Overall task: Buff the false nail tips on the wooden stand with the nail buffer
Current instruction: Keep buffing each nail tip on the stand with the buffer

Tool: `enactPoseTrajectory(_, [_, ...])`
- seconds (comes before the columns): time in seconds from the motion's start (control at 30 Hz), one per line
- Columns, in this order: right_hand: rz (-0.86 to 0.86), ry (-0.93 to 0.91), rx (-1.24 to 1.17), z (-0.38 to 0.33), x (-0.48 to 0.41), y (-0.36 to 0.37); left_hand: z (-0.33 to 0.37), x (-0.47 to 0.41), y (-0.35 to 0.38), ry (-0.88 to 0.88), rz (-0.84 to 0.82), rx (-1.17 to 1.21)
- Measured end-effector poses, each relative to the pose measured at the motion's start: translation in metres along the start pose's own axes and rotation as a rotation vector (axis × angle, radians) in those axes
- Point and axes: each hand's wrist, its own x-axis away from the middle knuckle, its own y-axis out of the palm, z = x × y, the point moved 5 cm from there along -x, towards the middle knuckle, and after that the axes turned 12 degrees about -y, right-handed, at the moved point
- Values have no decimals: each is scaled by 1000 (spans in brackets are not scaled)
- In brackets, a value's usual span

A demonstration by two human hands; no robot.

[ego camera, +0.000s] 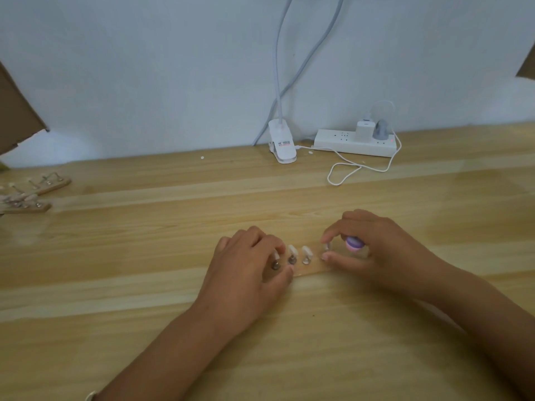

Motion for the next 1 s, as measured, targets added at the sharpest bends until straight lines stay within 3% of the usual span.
enactPoseTrajectory(0.2, [155, 78, -80, 14, -1, -13, -2, 0, 2, 0, -18, 30])
enactPoseTrajectory(0.3, [218, 5, -219, -5, -2, -13, 3, 0, -1, 39, 50, 88])
enactPoseTrajectory(0.47, [241, -191, -337, -42, -1, -6, 20, 6, -12, 225, 57, 436])
enactPoseTrajectory(0.7, [183, -87, -400, -35, 5, -4, 17, 5, -13, 238, 125, 460])
enactPoseTrajectory(0.83, [137, -41, -284, -35, 9, -1, 16, 6, -11, 213, 128, 448])
enactPoseTrajectory(1.0, [240, -289, -66, -53, 7, 2, 17, 7, -14, 224, 148, 415])
